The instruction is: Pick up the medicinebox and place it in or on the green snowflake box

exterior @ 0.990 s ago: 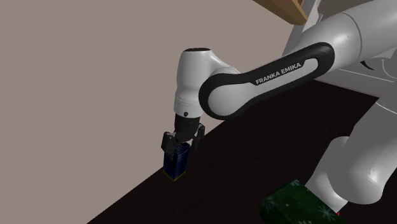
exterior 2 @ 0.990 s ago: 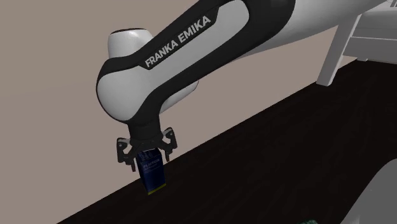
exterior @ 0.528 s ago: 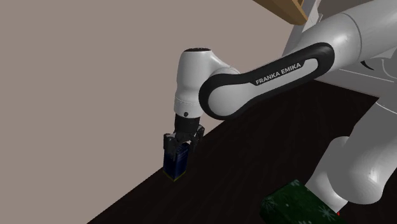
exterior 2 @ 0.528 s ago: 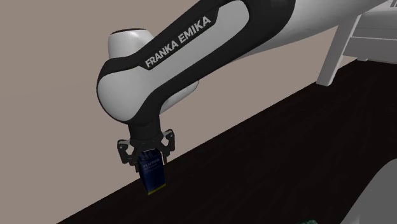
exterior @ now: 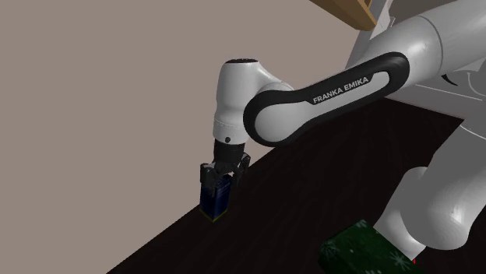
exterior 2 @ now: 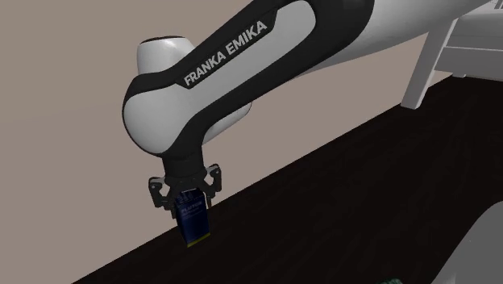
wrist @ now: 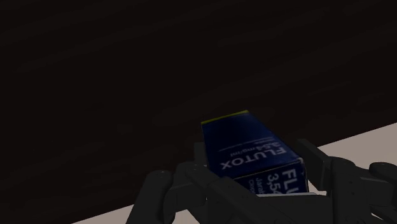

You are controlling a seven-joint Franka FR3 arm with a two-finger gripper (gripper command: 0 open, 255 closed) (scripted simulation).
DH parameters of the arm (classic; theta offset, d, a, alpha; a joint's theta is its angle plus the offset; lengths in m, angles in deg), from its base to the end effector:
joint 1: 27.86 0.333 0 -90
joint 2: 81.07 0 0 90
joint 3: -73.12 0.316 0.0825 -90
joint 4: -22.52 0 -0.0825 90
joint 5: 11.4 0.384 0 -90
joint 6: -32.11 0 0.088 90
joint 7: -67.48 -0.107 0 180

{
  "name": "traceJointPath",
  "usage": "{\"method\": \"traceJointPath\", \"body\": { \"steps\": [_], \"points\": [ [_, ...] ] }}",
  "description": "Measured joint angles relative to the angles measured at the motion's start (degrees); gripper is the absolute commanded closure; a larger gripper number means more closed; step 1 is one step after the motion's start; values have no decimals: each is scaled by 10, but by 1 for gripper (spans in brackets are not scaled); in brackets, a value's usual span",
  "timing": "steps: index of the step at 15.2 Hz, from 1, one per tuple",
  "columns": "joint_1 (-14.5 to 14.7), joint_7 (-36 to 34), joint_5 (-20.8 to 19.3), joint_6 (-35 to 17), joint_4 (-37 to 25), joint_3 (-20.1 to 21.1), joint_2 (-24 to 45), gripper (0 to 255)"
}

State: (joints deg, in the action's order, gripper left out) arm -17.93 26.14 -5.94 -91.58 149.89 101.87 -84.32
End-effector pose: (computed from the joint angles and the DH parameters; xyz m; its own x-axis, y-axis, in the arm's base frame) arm 0.3999 0.3268 0.3948 0.9940 -0.0998 -0.0452 -0.1012 -0.9945 -0.0285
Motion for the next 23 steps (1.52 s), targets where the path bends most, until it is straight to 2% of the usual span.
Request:
{"method": "traceJointPath", "body": {
  "steps": [23],
  "points": [
    [-4,10,18,171,-120,-13,-55,255]
  ]
}}
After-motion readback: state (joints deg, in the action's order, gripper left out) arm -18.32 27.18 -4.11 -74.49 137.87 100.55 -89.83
